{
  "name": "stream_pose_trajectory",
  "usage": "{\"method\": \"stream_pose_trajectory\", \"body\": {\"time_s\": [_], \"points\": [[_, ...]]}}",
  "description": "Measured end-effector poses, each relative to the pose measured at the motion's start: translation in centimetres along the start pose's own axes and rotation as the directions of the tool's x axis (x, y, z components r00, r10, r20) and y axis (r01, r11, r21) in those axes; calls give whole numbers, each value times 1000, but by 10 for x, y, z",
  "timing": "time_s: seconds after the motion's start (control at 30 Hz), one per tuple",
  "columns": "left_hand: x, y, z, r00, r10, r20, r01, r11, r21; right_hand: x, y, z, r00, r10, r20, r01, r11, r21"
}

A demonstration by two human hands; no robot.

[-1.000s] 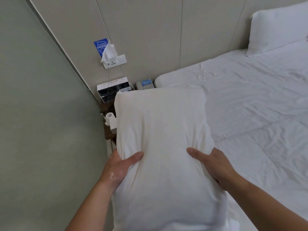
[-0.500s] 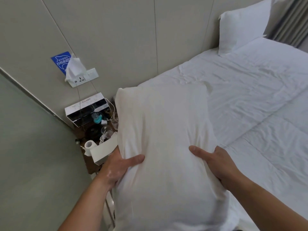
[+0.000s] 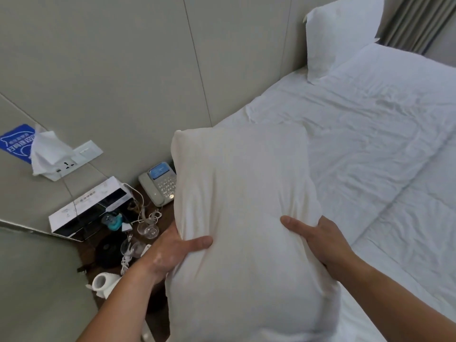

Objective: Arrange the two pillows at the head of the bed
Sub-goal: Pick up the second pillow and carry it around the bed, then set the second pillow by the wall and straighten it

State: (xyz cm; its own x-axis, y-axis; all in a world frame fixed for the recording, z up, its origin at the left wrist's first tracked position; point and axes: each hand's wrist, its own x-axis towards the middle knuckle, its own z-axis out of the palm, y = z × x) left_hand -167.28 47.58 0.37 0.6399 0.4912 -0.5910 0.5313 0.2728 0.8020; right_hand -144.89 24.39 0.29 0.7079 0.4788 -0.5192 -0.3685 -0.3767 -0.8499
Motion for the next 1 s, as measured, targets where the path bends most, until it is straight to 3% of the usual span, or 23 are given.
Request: {"method": "stream_pose_trajectory", "body": {"time_s": [0.47,0.77,1.0], "points": [[148,96,28,988,121,101,-125,991,39,106,-62,-28,966,55,-254,-27,993,113],[307,174,15,966,74,247,-116,980,161,215,-104,-13,903,131,-408,-69,984,164],[445,234,-14,949,24,315,-126,943,308,321,-121,20,881,223,-418,-110,955,276]]}}
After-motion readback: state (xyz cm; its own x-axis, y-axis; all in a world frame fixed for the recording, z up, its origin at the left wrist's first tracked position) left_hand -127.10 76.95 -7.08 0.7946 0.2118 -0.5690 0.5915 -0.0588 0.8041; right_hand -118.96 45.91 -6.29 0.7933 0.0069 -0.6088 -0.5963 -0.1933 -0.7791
